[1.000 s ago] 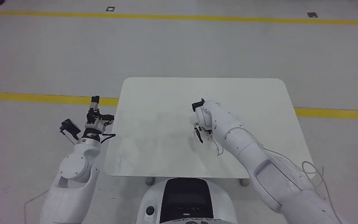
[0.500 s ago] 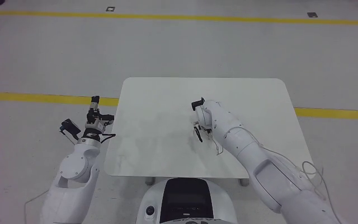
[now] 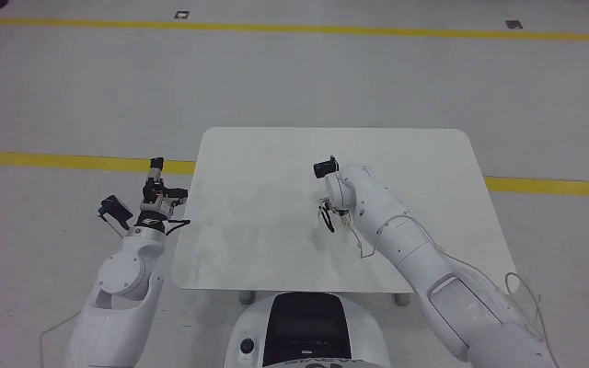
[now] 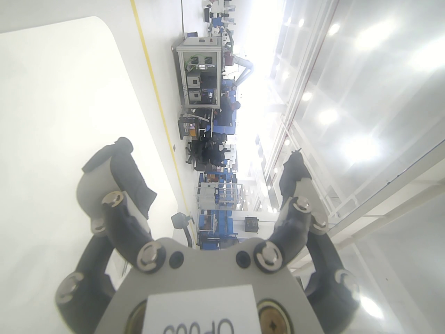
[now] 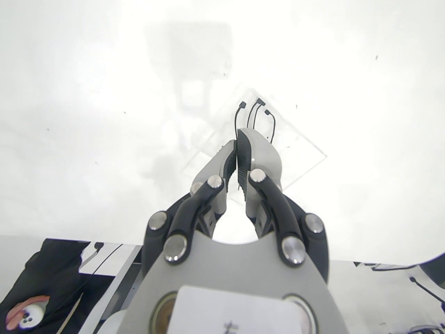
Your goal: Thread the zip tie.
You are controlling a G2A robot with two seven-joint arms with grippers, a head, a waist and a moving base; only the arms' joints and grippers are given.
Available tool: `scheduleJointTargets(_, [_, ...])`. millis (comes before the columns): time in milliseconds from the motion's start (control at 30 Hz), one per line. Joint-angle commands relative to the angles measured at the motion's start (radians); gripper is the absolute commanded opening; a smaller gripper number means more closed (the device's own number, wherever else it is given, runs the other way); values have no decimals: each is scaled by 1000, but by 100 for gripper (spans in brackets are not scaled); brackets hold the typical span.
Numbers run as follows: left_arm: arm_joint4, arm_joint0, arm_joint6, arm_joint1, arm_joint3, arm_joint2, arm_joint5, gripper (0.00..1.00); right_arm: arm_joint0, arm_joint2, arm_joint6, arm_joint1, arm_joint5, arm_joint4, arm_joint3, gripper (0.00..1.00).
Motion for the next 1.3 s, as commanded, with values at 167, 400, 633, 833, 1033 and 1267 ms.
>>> scheduleJointTargets(167, [0,0,0,0,0,0,0,100,-73,81,42,38,-26,-39,-143,0])
scheduleJointTargets(400, [0,0,0,0,0,0,0,100,-147,173,51,68,-99,-1,-272,0])
scheduleJointTargets(633, [0,0,0,0,0,0,0,100,-217,282,10,89,-180,135,-362,0])
scheduleJointTargets(833, [0,0,0,0,0,0,0,100,-219,287,8,90,-184,141,-363,0])
scheduleJointTargets(1033, [0,0,0,0,0,0,0,100,-246,305,-73,90,-191,197,-343,0])
scheduleJointTargets(1267, [0,0,0,0,0,0,0,100,-300,375,-206,95,-293,413,-337,0])
